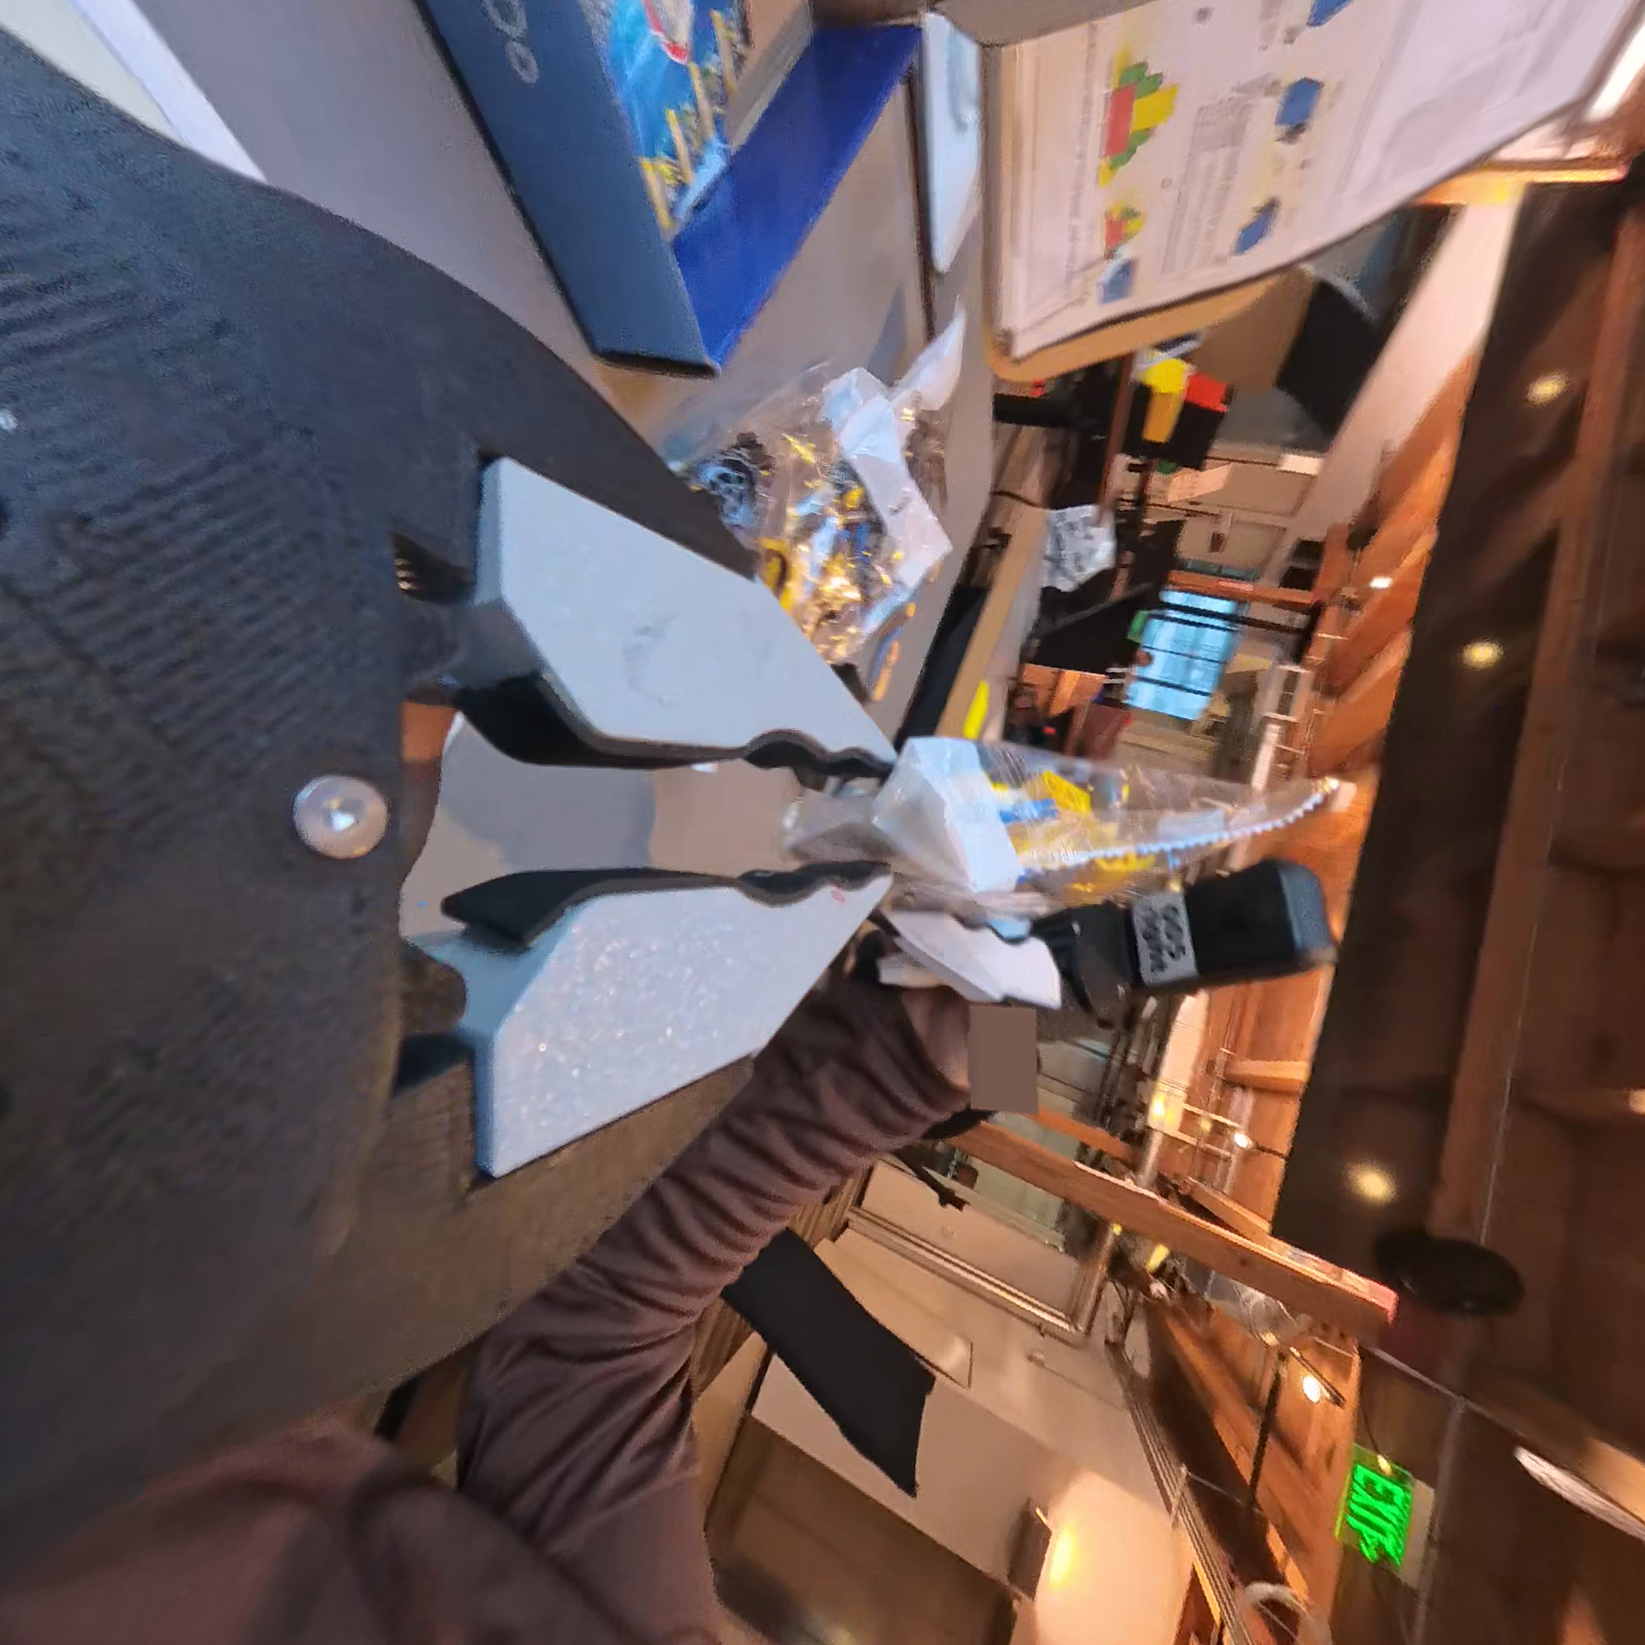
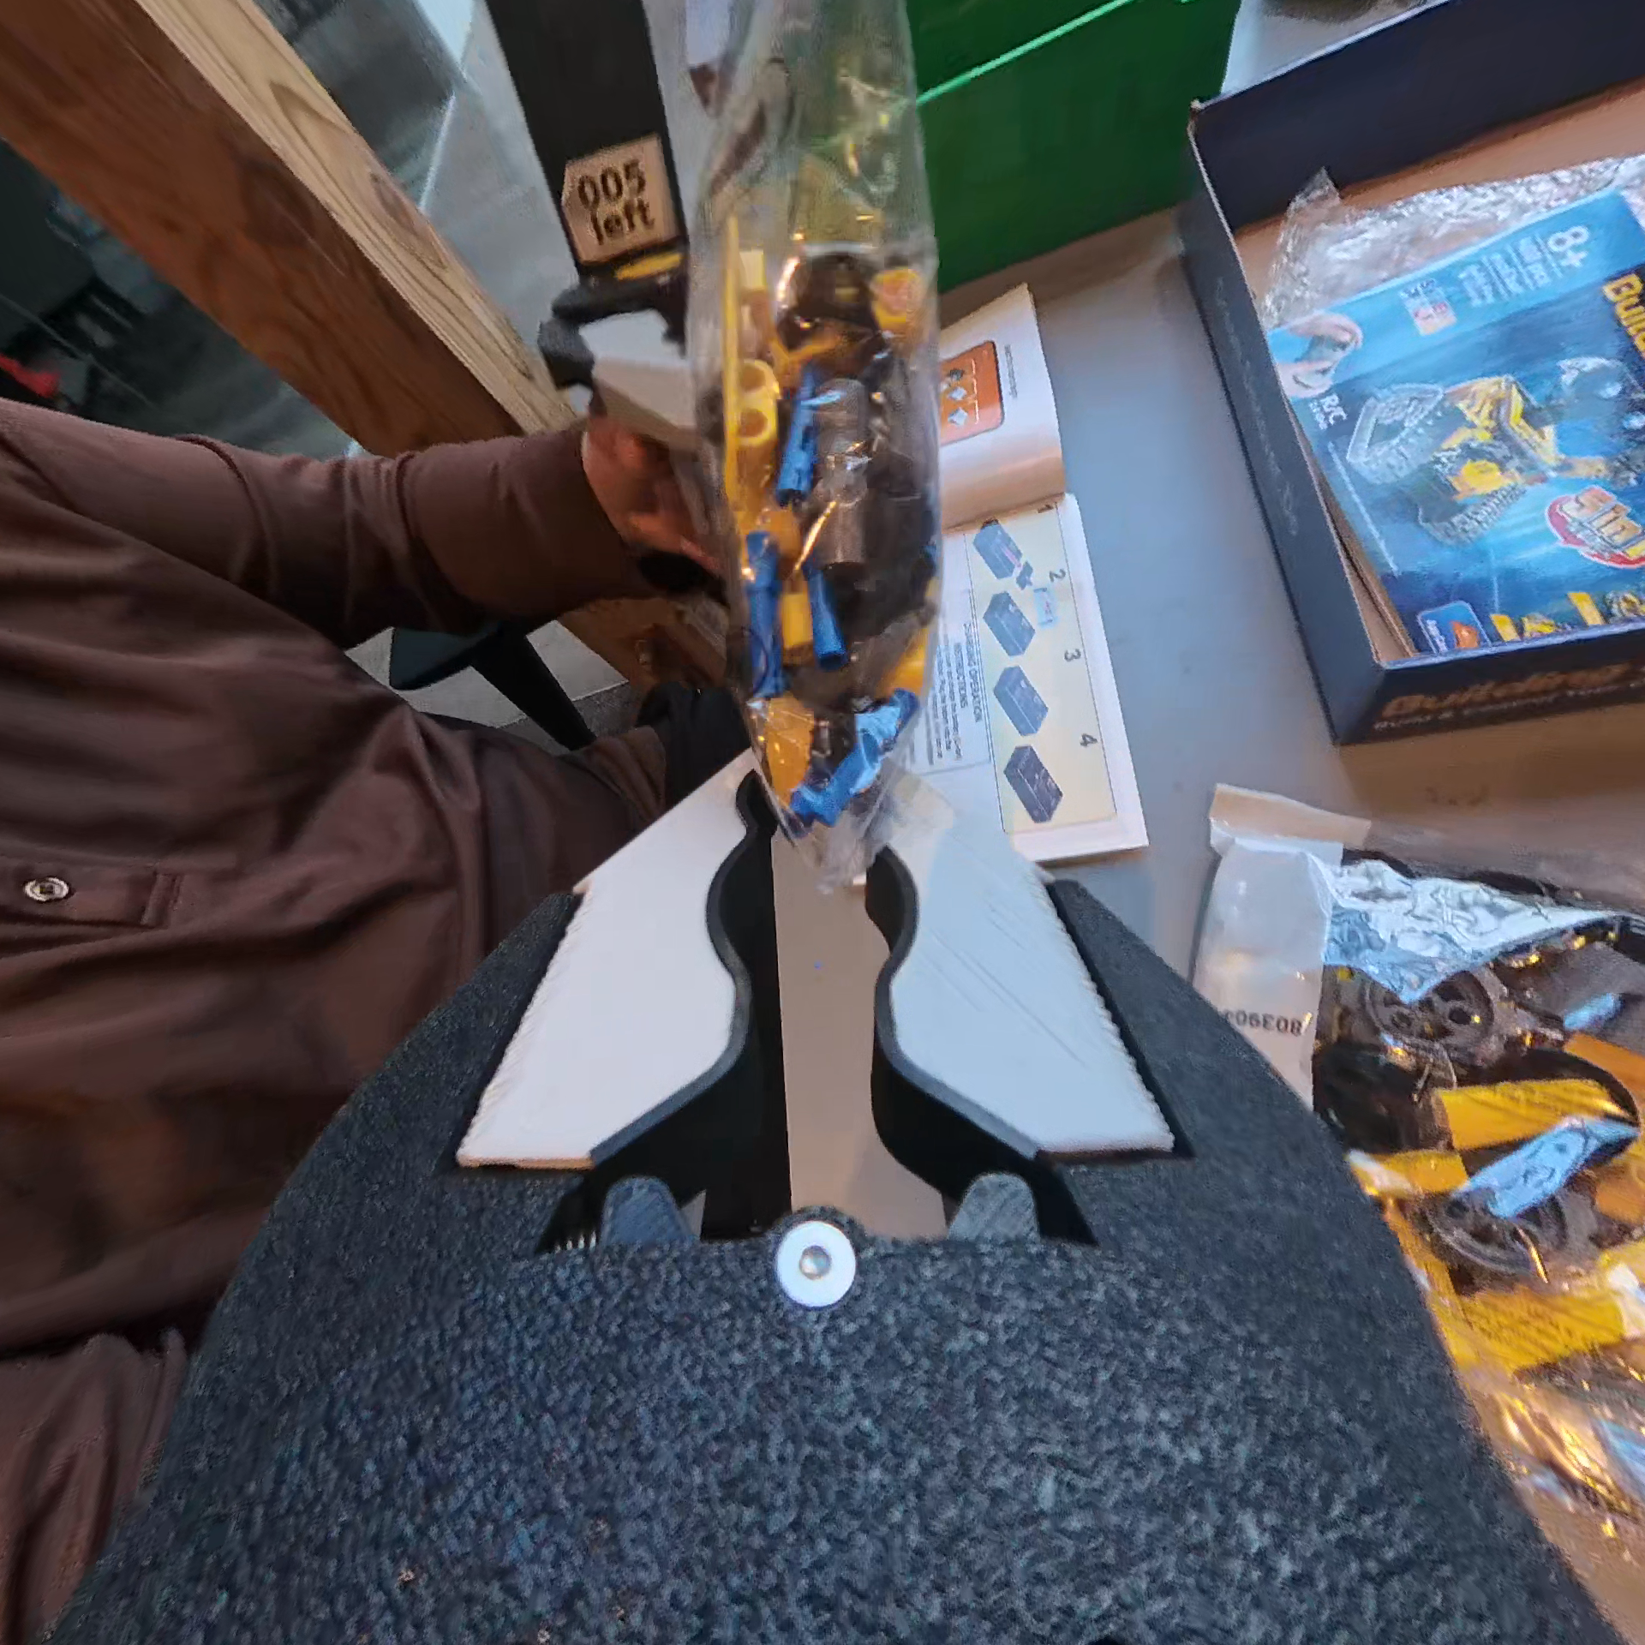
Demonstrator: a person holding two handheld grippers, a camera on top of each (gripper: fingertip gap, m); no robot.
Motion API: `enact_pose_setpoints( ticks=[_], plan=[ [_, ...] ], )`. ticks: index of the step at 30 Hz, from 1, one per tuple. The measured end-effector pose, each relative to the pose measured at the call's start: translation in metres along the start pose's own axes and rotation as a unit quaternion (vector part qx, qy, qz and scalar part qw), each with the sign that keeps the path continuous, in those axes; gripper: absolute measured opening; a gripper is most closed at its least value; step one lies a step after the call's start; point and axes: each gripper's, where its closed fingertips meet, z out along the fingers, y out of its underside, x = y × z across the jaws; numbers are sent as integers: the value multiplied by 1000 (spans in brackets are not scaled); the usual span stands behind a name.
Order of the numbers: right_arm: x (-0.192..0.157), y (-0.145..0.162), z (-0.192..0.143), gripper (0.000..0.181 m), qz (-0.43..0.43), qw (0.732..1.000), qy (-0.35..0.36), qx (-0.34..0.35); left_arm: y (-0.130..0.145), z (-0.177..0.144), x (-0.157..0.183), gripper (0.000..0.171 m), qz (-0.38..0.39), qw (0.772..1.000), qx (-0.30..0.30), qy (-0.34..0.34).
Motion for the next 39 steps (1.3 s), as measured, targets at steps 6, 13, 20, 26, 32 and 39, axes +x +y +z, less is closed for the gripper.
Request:
enact_pose_setpoints(
  ticks=[6, 13, 20, 26, 32, 39],
  plan=[
    [10, 18, -7, 15, -3, 999, 34, -38, 38, 5, -8, 45, -23, 994, -109, 0],
    [5, 28, -9, 15, -6, 999, 7, -48, 70, 11, -11, 53, -3, 985, -169, -15],
    [4, 30, -5, 15, -5, 999, -4, -54, 78, 12, -9, 5, 48, 983, -175, -13],
    [3, 28, -6, 17, -31, 999, -4, -45, 62, 15, -7, 0, 128, 984, -119, -33],
    [-10, 2, -12, 15, -181, 982, 50, 2, 12, 3, 20, 0, 346, 937, 11, -55],
    [-42, -8, -8, 21, -326, 941, 88, 8, -8, -7, 42, 0, 413, 910, 36, -27]
  ],
)
